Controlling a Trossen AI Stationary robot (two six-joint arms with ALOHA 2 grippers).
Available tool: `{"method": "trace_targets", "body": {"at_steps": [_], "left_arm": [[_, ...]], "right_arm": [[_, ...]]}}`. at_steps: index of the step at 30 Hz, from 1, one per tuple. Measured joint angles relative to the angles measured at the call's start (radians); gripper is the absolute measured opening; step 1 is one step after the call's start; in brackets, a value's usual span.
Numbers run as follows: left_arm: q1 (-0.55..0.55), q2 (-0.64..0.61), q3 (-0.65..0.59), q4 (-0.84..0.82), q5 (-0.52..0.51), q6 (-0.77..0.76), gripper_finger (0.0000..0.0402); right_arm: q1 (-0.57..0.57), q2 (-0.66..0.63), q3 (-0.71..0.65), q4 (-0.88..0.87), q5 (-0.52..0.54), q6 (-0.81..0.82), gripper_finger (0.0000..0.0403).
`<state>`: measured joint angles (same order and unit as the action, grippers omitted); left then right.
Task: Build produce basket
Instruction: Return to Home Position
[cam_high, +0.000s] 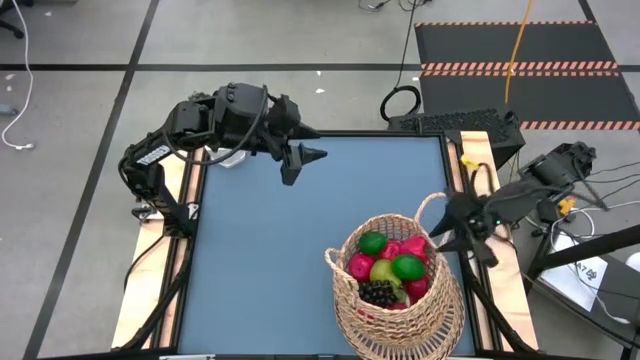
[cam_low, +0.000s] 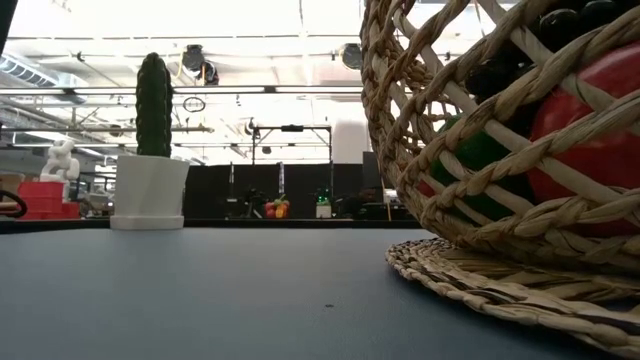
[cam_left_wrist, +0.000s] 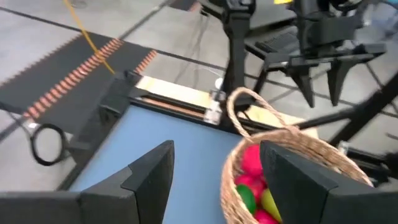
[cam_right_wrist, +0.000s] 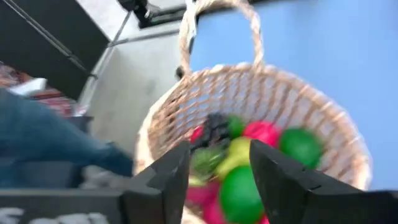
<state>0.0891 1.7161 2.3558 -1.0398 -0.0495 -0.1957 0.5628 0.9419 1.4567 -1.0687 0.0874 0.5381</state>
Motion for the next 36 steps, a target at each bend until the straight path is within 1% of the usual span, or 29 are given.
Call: {"method": "trace_targets", "body": {"at_steps": [2,4,6,9,11,13,18,21,22,23,27,29,32,36], "left_arm": [[0.000,0.000,0.000,0.012,-0.030,-0.003,0.0239],[0.000,0.000,0.000,0.038,-0.056,-0.040,0.0239],[0.000,0.000,0.000,0.091,-0.053,-0.065,0.0239],[-0.019,0.001,0.000,0.181,-0.053,-0.037,0.0234],[-0.040,0.001,-0.014,0.244,-0.078,-0.012,0.0216],[-0.059,0.001,-0.037,0.288,-0.106,0.008,0.0187],[-0.092,0.001,-0.089,0.351,-0.119,0.061,0.0087],[-0.100,-0.001,-0.150,0.393,-0.118,0.070,0.0024],[-0.101,0.001,-0.171,0.408,-0.118,0.071,0.0013],[-0.101,0.002,-0.188,0.415,-0.118,0.070,0.0008],[-0.101,0.000,-0.247,0.435,-0.118,0.095,0.0012],[-0.098,-0.001,-0.279,0.440,-0.115,0.110,0.0006],[-0.086,0.002,-0.321,0.442,-0.080,0.116,0.0005],[-0.068,-0.001,-0.362,0.448,-0.021,0.126,0.0008]], "right_arm": [[0.000,-0.025,0.000,0.003,0.050,-0.085,0.0147],[-0.001,-0.049,0.000,0.010,0.097,-0.176,0.0124],[-0.001,-0.069,0.000,0.031,0.139,-0.298,0.0098],[-0.002,-0.094,0.000,0.089,0.186,-0.505,0.0057],[-0.011,-0.113,0.000,0.123,0.225,-0.586,0.0028],[-0.024,-0.133,0.000,0.146,0.258,-0.629,0.0008],[-0.040,-0.189,0.000,0.161,0.258,-0.638,0.0005],[-0.040,-0.222,0.000,0.161,0.255,-0.654,0.0002],[-0.040,-0.231,0.000,0.161,0.255,-0.663,0.0002],[-0.040,-0.240,0.000,0.160,0.254,-0.677,0.0001],[-0.040,-0.269,0.000,0.160,0.256,-0.727,0.0001],[-0.040,-0.279,-0.001,0.160,0.256,-0.742,0.0001],[-0.040,-0.300,-0.033,0.176,0.256,-0.760,0.0001],[-0.040,-0.337,-0.116,0.219,0.256,-0.763,0.0000]]}}
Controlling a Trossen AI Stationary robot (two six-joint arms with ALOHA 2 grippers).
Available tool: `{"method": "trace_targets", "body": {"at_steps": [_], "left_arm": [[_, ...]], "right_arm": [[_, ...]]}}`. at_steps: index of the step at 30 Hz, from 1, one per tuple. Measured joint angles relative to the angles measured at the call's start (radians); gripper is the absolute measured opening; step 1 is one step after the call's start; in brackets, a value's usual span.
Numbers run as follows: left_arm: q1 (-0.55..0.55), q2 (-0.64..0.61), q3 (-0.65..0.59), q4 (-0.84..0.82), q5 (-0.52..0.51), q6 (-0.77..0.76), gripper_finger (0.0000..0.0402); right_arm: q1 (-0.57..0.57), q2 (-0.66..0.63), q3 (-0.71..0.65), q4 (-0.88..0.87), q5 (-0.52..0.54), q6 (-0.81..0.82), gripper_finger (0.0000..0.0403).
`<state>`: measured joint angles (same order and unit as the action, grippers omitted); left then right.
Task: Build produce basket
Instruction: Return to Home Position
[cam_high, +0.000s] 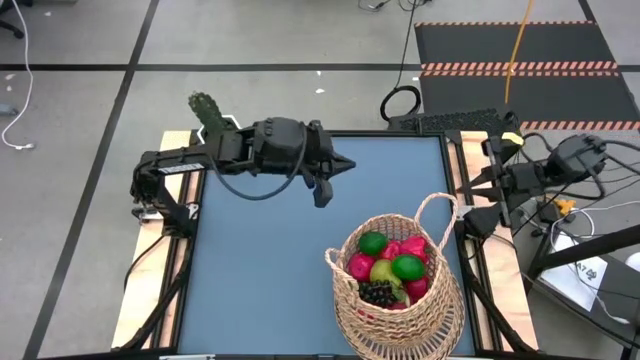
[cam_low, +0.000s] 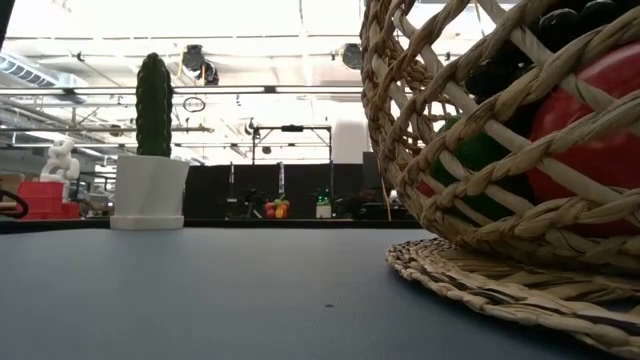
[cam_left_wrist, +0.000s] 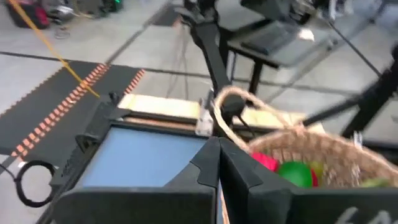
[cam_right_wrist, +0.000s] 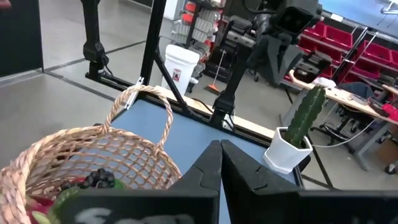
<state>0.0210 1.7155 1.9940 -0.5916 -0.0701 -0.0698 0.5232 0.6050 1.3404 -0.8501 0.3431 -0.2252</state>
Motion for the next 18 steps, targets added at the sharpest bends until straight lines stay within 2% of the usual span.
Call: {"method": "trace_targets", "body": {"at_steps": [4,7,13,18], "left_arm": [[0.020,-0.017,-0.064,0.017,0.086,0.040,0.0004],[0.043,-0.060,-0.150,0.050,0.109,0.068,0.0006],[0.082,-0.154,-0.402,0.303,0.157,0.060,0.0004],[0.082,-0.265,-0.583,0.434,0.158,0.040,0.0004]], "right_arm": [[0.000,-0.042,-0.088,0.092,0.031,0.003,0.0000],[0.000,-0.076,-0.159,0.162,0.072,0.021,0.0000],[0.000,-0.153,-0.340,0.308,0.078,0.020,0.0000],[0.000,-0.233,-0.489,0.462,0.076,0.006,0.0000]]}}
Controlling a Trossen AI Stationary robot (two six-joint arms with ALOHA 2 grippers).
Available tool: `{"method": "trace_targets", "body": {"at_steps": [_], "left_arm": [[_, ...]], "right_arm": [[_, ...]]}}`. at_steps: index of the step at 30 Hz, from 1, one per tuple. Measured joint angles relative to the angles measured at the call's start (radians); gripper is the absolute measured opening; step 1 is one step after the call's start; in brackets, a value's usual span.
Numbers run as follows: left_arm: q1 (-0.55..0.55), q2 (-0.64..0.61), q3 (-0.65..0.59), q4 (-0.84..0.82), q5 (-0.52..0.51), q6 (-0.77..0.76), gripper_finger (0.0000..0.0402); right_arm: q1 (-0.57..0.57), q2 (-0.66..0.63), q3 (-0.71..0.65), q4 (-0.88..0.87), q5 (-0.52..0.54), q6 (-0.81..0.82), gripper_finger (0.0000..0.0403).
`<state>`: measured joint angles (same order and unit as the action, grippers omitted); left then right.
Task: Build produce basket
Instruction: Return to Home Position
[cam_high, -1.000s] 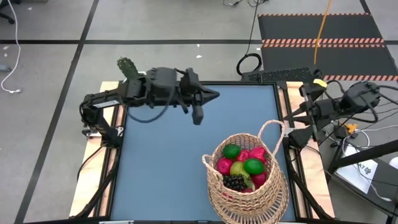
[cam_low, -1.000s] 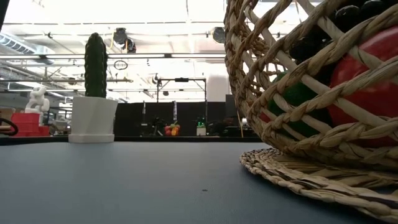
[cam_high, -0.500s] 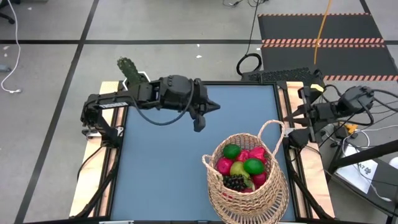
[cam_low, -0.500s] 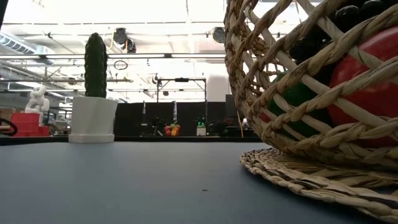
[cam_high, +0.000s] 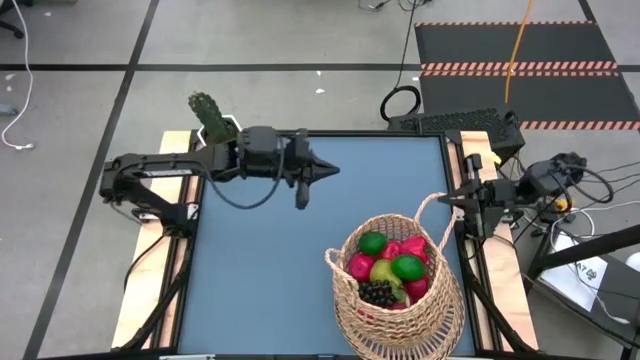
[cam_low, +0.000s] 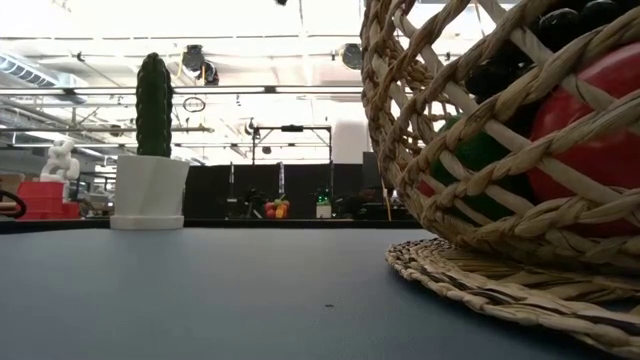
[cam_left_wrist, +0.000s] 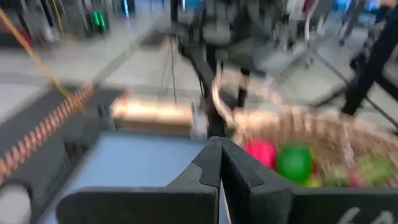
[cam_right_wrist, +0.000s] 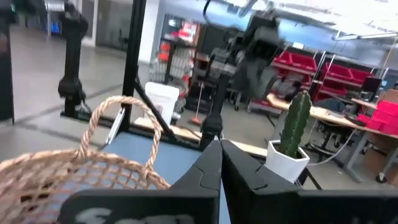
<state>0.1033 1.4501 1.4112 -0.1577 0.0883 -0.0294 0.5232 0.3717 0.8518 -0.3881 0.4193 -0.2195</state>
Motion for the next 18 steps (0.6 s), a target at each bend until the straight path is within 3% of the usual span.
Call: {"method": "trace_targets", "body": {"at_steps": [9,18], "left_arm": [[0.000,-0.168,-0.213,-0.034,-0.036,-0.117,0.0010],[0.000,-0.196,-0.238,-0.093,-0.071,-0.159,0.0006]], "right_arm": [[0.000,-0.176,-0.178,0.040,0.021,-0.011,0.0000],[0.000,-0.339,-0.259,0.032,0.067,-0.009,0.0000]]}}
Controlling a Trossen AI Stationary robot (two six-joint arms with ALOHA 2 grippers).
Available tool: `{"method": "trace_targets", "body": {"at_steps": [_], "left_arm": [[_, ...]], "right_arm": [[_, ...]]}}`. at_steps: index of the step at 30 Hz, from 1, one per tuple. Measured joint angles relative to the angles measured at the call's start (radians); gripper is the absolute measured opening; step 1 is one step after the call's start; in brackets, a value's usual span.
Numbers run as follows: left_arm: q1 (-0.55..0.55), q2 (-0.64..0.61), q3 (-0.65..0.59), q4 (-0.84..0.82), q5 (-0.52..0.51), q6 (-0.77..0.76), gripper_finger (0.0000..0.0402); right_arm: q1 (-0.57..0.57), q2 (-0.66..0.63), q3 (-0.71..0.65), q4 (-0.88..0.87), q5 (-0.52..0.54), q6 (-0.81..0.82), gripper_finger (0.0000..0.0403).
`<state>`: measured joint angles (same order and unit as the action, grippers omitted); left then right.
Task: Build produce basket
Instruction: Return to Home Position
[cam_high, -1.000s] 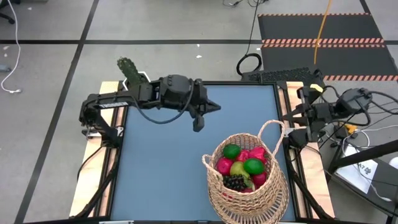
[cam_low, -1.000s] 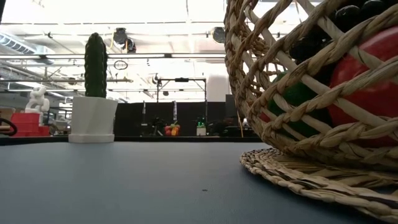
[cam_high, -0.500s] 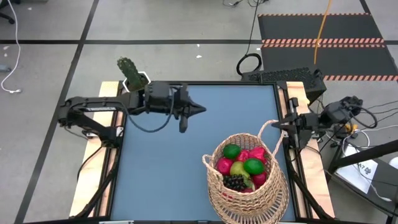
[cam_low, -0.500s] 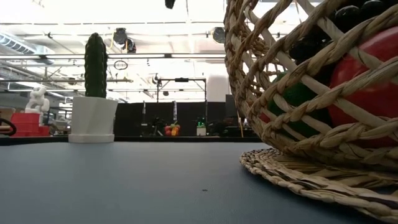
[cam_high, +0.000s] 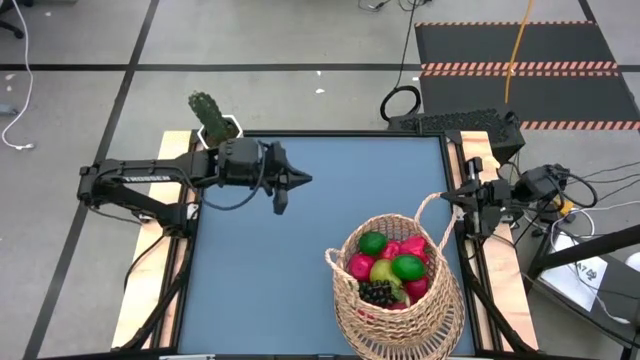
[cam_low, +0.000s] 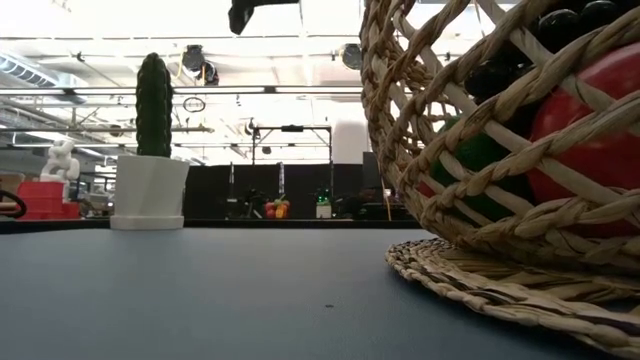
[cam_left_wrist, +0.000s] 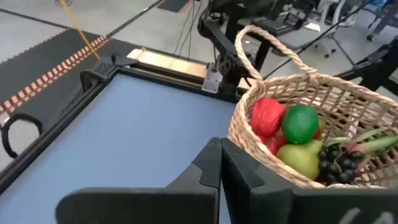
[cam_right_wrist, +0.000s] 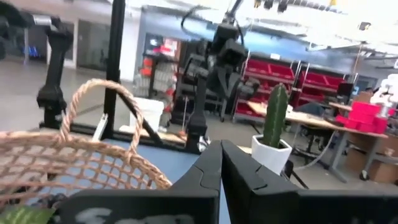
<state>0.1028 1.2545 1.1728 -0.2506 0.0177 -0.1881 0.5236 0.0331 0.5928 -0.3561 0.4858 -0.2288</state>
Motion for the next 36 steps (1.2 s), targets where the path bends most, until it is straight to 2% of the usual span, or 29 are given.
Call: {"method": "trace_targets", "body": {"at_steps": [2,11,16,20,28,36], "left_arm": [[0.000,0.002,0.000,-0.004,-0.013,0.008,0.0003],[0.011,0.002,0.000,-0.008,-0.071,0.101,0.0015],[0.010,0.002,0.000,-0.007,-0.071,0.112,0.0004],[0.010,0.002,0.000,-0.006,-0.071,0.116,0.0009],[0.007,0.002,0.000,0.046,-0.071,0.102,0.0004],[-0.027,0.002,0.000,0.080,-0.071,0.044,0.0018]], "right_arm": [[0.000,-0.033,-0.015,0.001,0.005,0.000,0.0000],[0.000,-0.032,-0.016,-0.099,0.036,0.038,0.0000],[0.000,-0.032,-0.060,-0.038,0.001,0.040,0.0000],[0.000,-0.032,-0.164,0.180,-0.023,0.023,0.0000],[0.000,-0.030,-0.418,0.787,-0.015,-0.148,0.0000],[0.000,-0.029,-0.576,1.114,0.053,-0.263,0.0000]]}}
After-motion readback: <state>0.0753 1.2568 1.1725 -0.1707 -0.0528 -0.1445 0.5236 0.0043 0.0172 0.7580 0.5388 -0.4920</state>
